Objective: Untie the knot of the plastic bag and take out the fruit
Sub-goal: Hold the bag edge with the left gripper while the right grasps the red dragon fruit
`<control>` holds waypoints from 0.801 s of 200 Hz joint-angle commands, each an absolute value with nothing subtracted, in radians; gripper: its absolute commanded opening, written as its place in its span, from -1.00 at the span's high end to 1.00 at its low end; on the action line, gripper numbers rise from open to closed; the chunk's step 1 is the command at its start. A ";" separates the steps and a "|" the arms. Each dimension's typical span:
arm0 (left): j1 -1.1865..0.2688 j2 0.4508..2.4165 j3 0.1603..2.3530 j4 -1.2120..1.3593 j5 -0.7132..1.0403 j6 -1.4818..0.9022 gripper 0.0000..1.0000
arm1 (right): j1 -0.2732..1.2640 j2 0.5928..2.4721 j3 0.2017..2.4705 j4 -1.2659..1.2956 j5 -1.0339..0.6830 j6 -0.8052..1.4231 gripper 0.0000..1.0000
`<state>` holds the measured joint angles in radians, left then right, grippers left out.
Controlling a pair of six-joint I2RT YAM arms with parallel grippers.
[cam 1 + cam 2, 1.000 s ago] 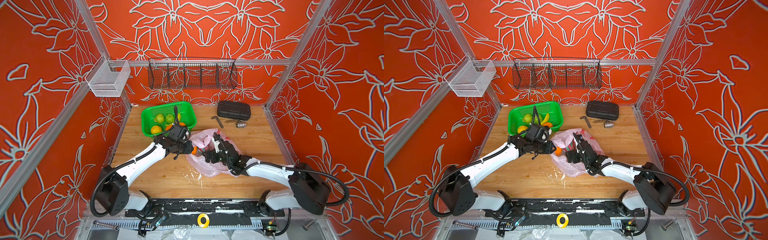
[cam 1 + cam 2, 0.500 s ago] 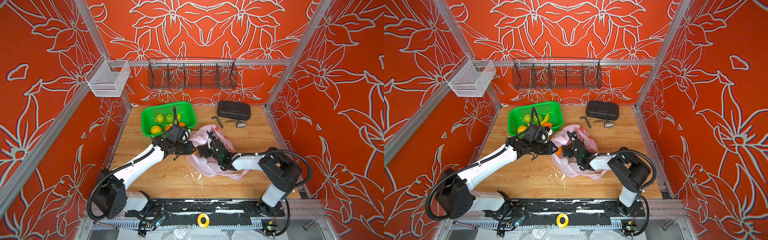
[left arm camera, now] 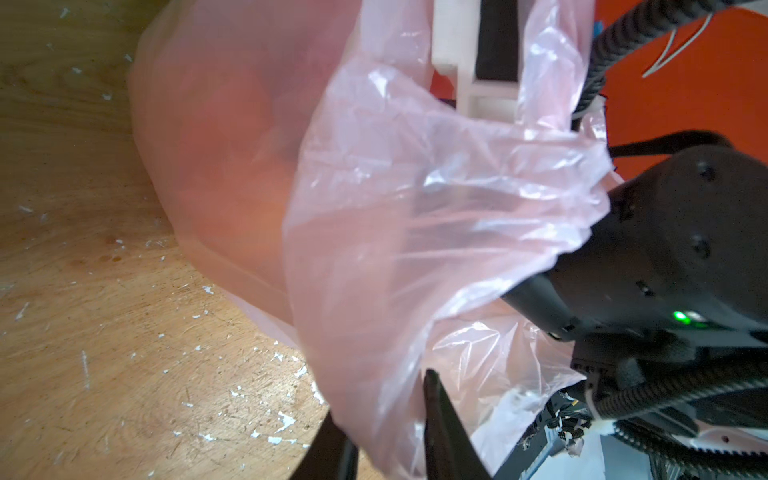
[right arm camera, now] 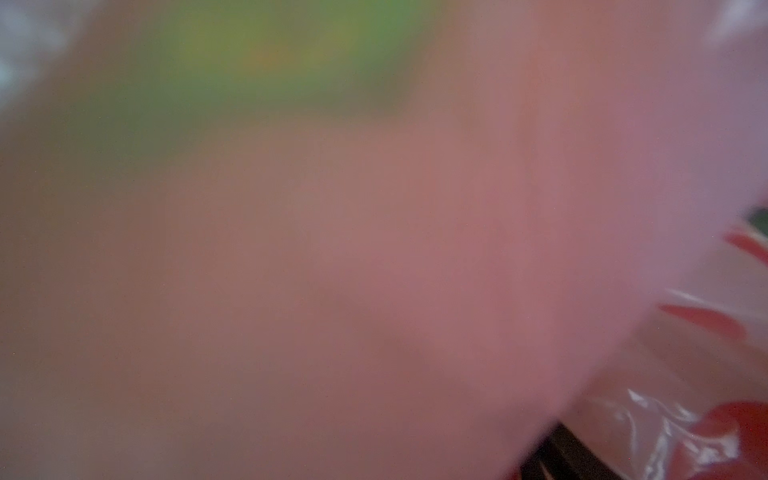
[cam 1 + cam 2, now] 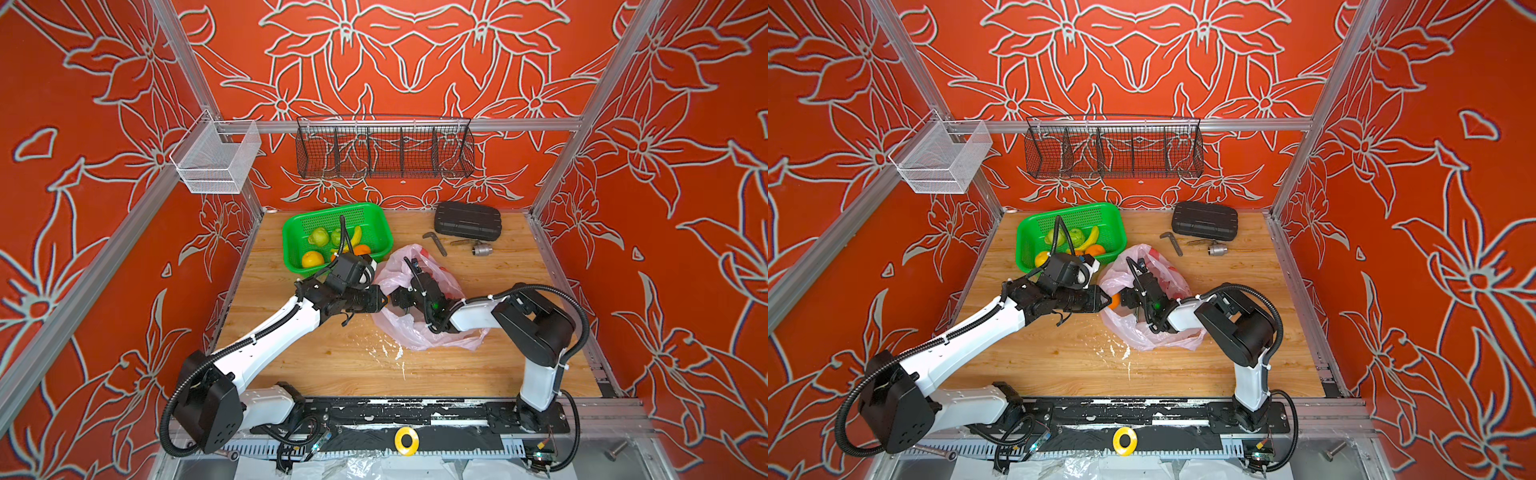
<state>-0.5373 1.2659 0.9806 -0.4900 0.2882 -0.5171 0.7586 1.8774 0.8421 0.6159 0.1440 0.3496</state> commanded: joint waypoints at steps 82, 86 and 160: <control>-0.521 1.268 0.977 -0.492 0.199 -0.533 -0.01 | 0.754 1.606 0.705 0.451 0.029 0.313 -0.05; -0.519 1.270 0.979 -0.490 0.199 -0.533 -0.02 | 0.755 1.590 0.701 0.439 0.025 0.313 -0.05; -0.516 1.296 1.023 -0.456 0.273 -0.500 -0.21 | 0.755 1.275 0.581 0.205 0.012 0.376 -0.03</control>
<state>-0.5224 1.2991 0.9997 -0.4847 0.2352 -0.5159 0.7544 1.3628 0.6151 0.2760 0.0254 0.3416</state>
